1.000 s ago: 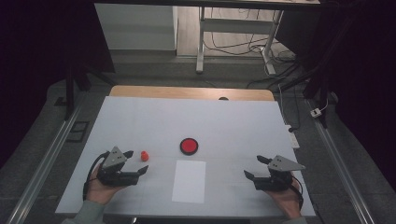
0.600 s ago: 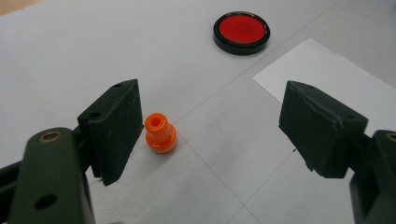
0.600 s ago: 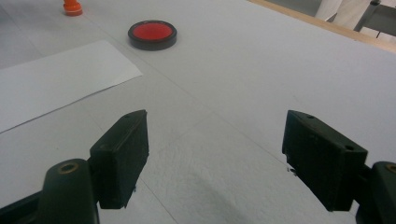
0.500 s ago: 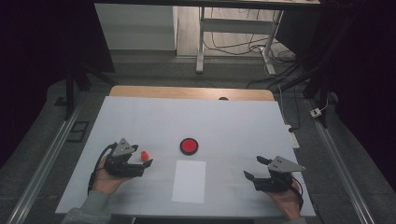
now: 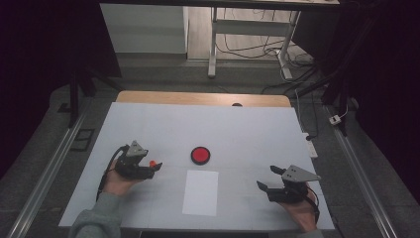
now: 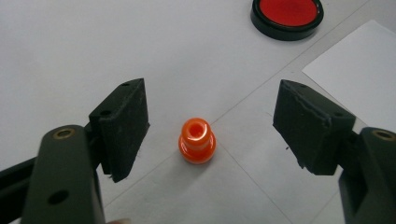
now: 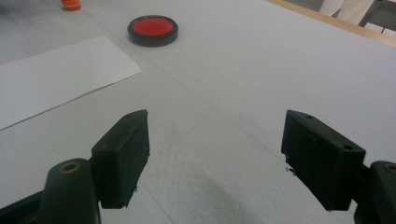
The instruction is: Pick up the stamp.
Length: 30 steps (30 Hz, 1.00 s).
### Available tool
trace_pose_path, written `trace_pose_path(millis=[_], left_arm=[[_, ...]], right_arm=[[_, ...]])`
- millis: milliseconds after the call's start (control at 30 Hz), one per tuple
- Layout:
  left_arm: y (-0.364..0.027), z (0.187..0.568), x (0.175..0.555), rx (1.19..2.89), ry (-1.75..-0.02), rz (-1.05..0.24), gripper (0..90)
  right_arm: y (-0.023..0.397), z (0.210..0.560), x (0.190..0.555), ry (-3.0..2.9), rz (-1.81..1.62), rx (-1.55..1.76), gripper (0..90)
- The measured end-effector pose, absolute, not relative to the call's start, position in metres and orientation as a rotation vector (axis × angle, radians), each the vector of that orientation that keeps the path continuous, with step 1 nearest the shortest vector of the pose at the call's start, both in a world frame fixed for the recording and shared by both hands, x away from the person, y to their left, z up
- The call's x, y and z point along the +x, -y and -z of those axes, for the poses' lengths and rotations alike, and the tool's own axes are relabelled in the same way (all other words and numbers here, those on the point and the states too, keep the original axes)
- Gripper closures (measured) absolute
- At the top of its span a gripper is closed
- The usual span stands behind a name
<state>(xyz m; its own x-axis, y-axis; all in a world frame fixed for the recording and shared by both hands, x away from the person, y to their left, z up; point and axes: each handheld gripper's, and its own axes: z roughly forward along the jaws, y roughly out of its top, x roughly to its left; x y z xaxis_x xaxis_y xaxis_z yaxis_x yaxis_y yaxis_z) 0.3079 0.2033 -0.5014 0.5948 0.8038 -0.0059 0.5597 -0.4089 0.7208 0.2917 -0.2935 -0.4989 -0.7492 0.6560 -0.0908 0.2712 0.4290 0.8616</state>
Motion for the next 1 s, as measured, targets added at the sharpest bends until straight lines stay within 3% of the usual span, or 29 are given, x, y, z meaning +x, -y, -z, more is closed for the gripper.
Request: trace_pose_path(millis=[400, 733, 1000], left_arm=[[-0.200, 0.515, 0.318, 2.164, -1.077, -0.421, 30.6], [-0.205, 0.524, 0.316, 2.199, -1.066, -0.434, 45.1], [-0.205, 0.525, 0.316, 2.196, -1.047, -0.455, 51.5]], right_arm=[[0.297, 0.499, 0.291, -2.262, -1.255, 0.810, 23.5], [0.302, 0.500, 0.288, -2.253, -1.241, 0.818, 24.2], [0.302, 0.501, 0.288, -2.257, -1.237, 0.821, 24.2]])
